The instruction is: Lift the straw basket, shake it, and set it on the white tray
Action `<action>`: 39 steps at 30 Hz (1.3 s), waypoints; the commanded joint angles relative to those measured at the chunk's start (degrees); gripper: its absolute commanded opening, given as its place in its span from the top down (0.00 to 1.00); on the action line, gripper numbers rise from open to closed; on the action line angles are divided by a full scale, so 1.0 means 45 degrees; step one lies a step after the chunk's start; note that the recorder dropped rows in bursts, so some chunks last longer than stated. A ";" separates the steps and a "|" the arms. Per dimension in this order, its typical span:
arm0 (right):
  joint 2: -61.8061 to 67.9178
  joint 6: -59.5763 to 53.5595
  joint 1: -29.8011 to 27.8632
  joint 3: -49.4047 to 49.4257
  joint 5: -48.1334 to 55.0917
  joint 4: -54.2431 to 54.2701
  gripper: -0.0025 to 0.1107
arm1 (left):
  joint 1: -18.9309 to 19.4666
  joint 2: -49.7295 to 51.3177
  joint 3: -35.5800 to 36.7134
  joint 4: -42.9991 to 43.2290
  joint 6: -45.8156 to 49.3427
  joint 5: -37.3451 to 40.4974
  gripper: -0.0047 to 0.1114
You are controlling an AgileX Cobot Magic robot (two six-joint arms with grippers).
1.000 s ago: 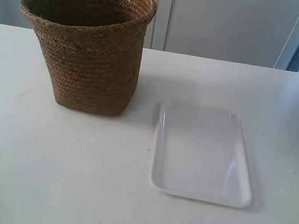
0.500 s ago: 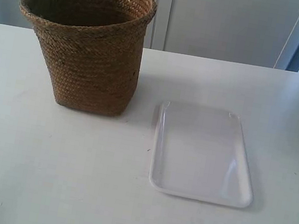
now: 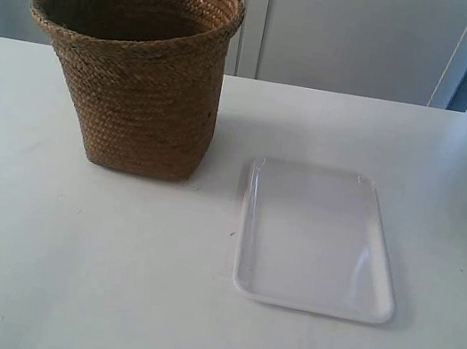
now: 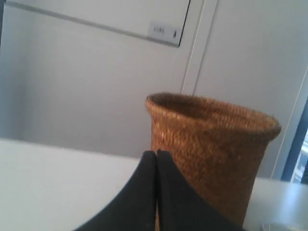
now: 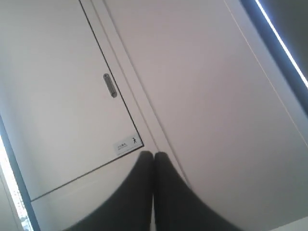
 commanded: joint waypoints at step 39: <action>1.8836 -0.8246 0.2556 -2.0153 1.7235 0.4285 0.98 | -0.0002 1.7914 -1.8757 -0.4522 0.6748 1.3926 0.96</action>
